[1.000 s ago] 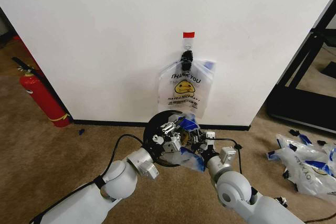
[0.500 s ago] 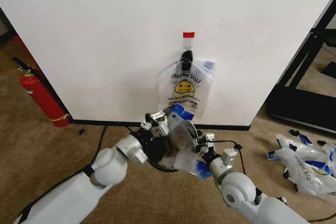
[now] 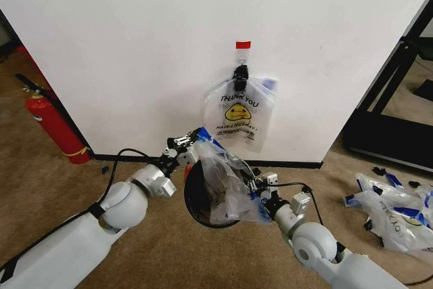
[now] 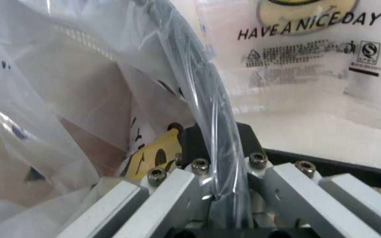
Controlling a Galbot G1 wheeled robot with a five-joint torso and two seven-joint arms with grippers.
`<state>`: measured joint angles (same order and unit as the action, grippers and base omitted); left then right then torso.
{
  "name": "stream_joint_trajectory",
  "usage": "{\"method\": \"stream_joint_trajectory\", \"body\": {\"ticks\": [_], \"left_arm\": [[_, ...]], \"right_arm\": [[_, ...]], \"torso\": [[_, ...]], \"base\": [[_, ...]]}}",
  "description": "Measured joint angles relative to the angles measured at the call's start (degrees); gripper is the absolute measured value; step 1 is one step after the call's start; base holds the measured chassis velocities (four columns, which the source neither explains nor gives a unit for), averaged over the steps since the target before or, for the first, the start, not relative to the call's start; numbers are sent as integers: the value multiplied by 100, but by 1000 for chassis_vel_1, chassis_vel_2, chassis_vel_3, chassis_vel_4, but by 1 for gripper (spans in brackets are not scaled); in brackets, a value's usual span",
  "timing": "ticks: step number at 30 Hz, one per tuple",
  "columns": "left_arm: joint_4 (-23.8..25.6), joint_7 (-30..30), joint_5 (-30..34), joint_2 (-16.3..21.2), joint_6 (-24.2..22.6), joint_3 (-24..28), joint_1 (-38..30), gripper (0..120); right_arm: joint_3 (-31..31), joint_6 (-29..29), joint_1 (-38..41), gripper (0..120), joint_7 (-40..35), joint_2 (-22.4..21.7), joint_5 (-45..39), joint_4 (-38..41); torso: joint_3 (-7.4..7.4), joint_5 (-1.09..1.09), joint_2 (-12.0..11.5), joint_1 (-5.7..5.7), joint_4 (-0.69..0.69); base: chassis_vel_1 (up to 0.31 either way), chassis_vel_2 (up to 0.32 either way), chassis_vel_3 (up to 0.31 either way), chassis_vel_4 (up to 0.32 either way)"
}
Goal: Pick up the garbage bag from the wall and place it over the trash bin.
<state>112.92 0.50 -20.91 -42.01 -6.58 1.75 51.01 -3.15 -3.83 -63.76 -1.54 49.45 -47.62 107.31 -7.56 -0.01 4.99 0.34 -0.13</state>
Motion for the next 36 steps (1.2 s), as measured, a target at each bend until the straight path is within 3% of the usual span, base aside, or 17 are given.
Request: {"method": "stream_joint_trajectory", "body": {"ticks": [10,16,28,36], "left_arm": [[-113,-155,-50,39,156,-97,148,0],[-223,44,43,17,169,-98,158,2],[-65,68,1171,271,320,-125,362,43],[232,-42,1311,482,623,-462,610,71]], "right_arm": [[152,-218,41,0,-28,82,-668,-41],[178,-286,45,0,-112,150,-901,-28],[188,-294,34,0,-400,344,-1237,-67],[102,-296,63,0,-866,502,-1216,-117]], "torso": [[0,0,0,0,0],[0,0,0,0,0],[0,0,0,0,0],[0,0,0,0,0]], "base": [[0,0,0,0],[0,0,0,0],[0,0,0,0],[0,0,0,0]]}}
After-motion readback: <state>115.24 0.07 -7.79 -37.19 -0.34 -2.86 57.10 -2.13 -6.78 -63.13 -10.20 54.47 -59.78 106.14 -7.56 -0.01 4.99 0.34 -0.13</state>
